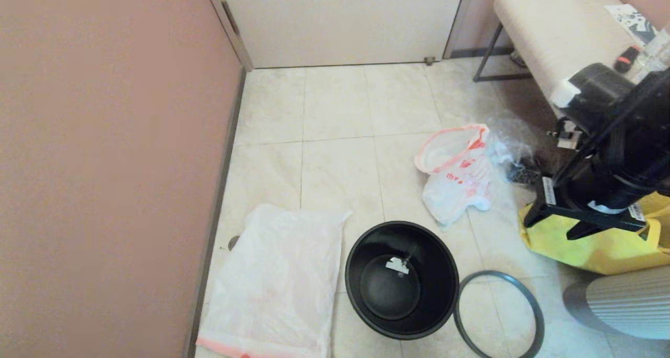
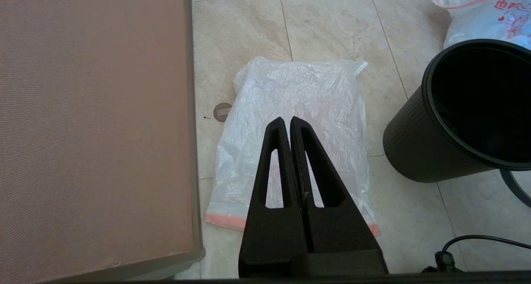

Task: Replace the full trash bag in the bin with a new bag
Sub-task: Pick up a new trash bag

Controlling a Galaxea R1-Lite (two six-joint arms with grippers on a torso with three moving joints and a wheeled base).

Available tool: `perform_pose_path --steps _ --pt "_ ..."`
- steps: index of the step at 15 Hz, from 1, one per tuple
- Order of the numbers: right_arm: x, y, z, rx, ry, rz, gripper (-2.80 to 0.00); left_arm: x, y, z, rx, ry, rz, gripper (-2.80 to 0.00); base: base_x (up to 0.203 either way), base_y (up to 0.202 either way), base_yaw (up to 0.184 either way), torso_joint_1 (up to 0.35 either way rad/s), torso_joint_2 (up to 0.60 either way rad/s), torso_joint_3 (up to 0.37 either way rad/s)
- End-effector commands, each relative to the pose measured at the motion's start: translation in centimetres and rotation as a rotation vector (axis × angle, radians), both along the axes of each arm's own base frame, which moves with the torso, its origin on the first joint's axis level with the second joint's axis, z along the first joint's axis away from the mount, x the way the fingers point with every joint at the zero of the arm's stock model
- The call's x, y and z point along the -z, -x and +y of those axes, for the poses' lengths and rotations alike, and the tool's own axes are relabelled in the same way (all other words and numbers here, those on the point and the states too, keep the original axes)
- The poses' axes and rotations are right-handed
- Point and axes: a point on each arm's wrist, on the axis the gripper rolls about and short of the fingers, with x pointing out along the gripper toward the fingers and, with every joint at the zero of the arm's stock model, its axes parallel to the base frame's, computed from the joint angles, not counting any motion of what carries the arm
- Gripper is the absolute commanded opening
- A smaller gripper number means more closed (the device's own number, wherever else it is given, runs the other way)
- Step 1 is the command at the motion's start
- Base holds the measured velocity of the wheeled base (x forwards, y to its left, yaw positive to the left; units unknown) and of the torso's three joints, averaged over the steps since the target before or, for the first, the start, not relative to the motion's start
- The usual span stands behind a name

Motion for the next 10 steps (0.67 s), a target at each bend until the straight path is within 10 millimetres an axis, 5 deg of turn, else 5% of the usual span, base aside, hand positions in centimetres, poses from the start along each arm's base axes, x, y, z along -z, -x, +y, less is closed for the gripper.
perform_pose_path --steps 1,4,10 --pt "-2.2 4.6 0.0 -0.045 0.013 -0.087 -2.80 0.3 -0.1 0.0 0.000 0.000 0.013 -2.80 0.000 0.000 0.000 0.000 0.00 0.000" --pt "-3.0 10.1 -0.7 -0.065 0.086 -0.179 -2.80 0.3 -0.1 0.0 0.000 0.000 0.011 -2.80 0.000 0.000 0.000 0.000 0.00 0.000" --pt "-1.6 19.9 -7.1 0.118 0.118 -0.323 -2.80 0.3 -0.1 0.0 0.000 0.000 0.011 -2.80 0.000 0.000 0.000 0.000 0.00 0.000"
